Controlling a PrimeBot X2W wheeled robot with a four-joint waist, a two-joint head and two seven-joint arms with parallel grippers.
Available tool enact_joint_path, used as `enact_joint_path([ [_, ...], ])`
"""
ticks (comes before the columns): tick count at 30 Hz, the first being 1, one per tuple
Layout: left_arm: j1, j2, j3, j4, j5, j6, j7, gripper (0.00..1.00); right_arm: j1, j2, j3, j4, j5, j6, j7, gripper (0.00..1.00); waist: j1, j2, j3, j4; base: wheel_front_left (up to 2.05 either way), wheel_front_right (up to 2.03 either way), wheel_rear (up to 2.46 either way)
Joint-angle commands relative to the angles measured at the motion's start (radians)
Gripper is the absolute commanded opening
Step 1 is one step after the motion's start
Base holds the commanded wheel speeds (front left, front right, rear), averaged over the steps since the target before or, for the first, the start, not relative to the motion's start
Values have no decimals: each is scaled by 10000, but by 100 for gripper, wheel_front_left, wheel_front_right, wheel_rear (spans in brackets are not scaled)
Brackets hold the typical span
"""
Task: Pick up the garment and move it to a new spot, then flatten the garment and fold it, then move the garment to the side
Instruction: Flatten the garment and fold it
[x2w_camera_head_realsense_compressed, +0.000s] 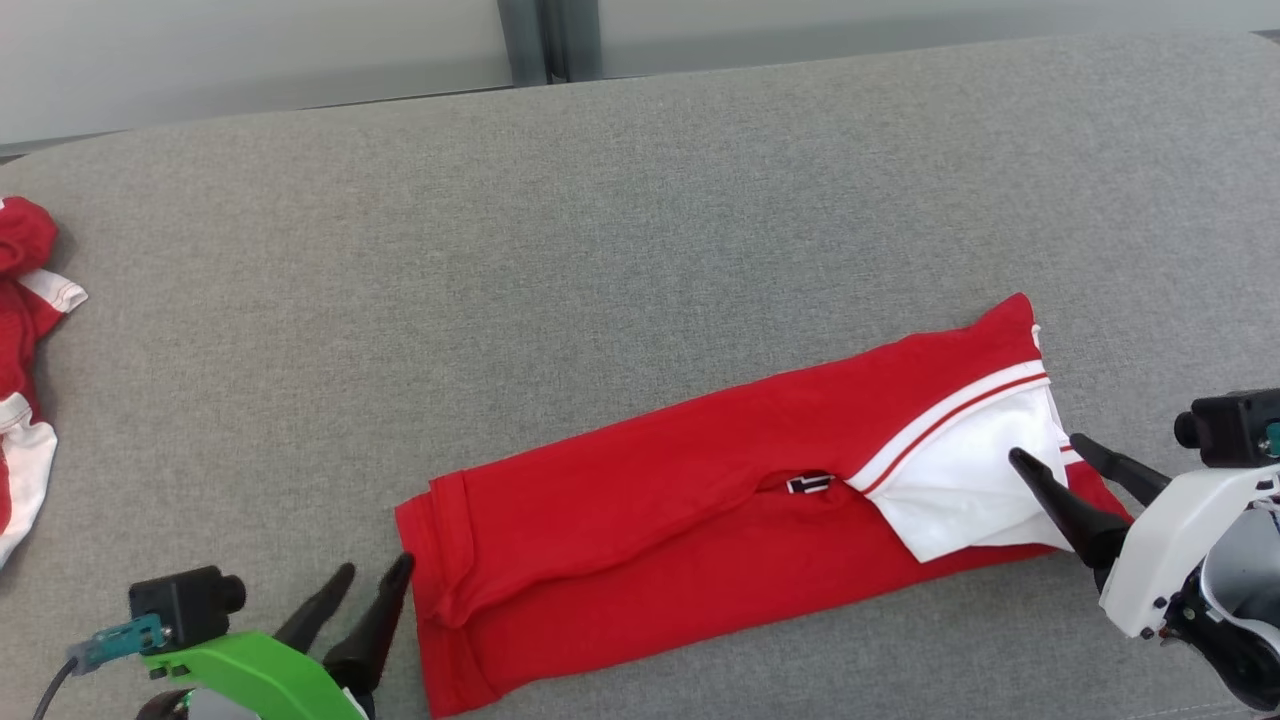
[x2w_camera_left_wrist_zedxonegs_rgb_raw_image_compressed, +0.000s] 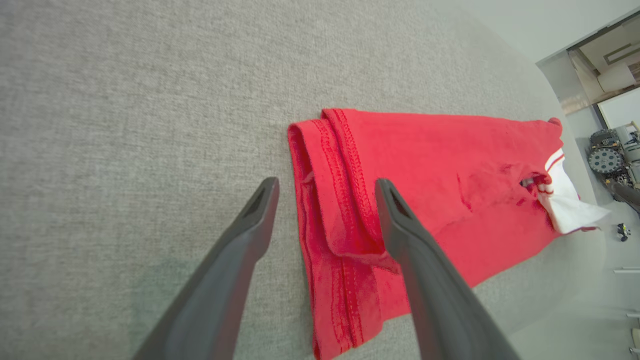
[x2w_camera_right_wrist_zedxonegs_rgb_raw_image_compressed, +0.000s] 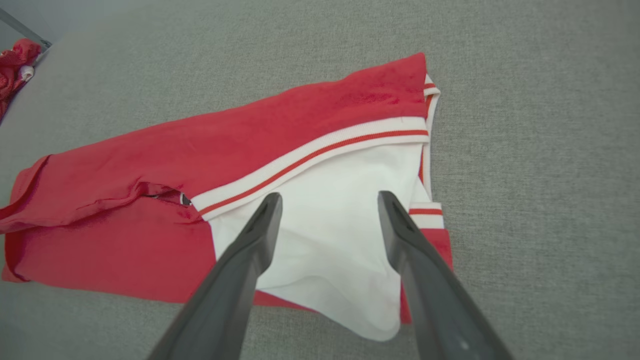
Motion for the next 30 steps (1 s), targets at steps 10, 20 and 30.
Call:
enact_joint_path([
  [10, 129, -1070, 840, 635, 2867, 1110, -4641, 100, -1010, -259, -584, 473, -1584, 1, 2155, 100, 1, 0, 272, 249, 0, 0, 0],
  [20, -113, -2929, 1794, 938, 4913, 270, -4845, 100, -2217, 496, -98, 3229, -2353, 1, 2859, 100, 1, 0, 410, 953, 0, 0, 0],
  [30, 233, -3603, 2808, 1549, 5785, -744, -4837, 100, -2520, 150, 175, 4159, -150, -5, 2249, 0, 1, 0, -110, 853, 0, 0, 0],
])
